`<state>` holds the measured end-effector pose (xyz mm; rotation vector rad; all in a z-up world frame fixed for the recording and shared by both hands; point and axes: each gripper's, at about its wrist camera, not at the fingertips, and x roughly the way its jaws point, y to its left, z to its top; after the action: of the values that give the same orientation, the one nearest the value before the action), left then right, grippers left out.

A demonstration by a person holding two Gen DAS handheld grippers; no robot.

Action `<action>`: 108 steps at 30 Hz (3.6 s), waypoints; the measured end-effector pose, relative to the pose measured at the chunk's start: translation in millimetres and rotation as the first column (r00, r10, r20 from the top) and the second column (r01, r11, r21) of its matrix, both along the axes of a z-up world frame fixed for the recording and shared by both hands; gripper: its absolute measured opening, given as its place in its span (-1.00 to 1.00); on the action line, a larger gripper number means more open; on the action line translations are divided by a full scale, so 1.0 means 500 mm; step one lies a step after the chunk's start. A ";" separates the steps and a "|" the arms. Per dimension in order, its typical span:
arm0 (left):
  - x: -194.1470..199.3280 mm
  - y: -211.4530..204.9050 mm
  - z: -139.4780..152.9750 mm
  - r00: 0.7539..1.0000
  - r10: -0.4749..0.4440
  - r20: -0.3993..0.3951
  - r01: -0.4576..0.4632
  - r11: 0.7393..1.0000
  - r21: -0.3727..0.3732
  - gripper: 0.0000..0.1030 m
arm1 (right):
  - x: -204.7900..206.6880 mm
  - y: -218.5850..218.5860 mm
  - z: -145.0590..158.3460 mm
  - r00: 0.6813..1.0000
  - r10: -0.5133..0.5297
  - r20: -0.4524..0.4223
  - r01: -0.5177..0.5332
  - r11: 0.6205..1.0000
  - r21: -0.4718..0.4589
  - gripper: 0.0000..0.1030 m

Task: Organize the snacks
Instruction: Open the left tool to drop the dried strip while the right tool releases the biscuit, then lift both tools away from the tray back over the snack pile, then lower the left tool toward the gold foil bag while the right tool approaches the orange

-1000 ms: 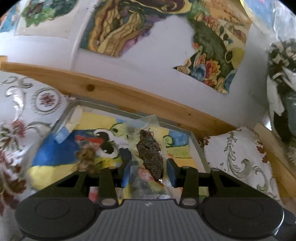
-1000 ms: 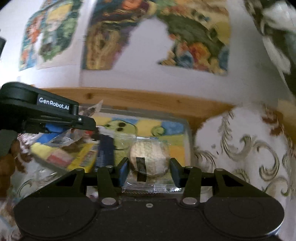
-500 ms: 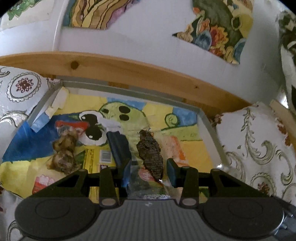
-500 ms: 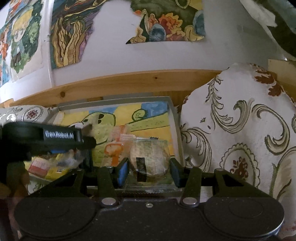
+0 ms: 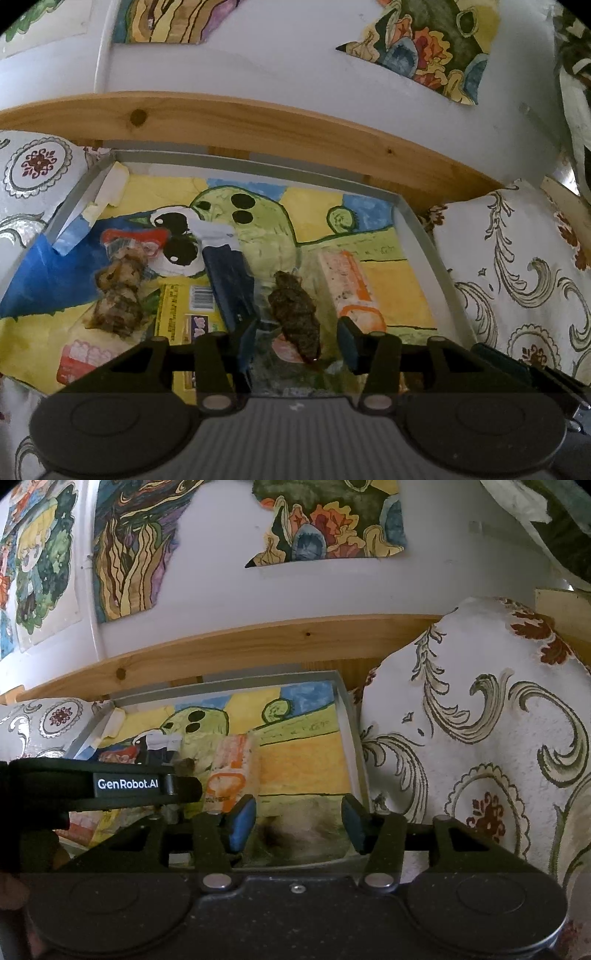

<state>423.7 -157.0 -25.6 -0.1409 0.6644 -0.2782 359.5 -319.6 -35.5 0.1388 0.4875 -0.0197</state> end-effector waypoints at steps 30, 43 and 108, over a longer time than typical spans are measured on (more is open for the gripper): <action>-0.244 0.165 0.173 0.944 0.237 0.230 -0.218 0.970 -0.104 0.99 | -0.251 0.025 0.180 0.941 0.048 0.336 -0.025 0.997 -0.071 0.98; -0.429 0.192 0.166 0.919 0.203 0.339 -0.202 0.979 -0.038 0.99 | -0.417 0.056 0.170 0.929 0.062 0.365 -0.024 0.994 -0.109 0.99; -0.634 0.284 -0.023 0.984 0.175 -0.011 -0.172 0.975 0.137 0.99 | -0.569 0.194 0.018 0.978 0.126 -0.164 -0.153 0.974 -0.166 0.99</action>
<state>106.8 -14.8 -37.2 -0.0711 0.6871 -0.0626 75.0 -222.7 -26.2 -0.0733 0.6448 0.0650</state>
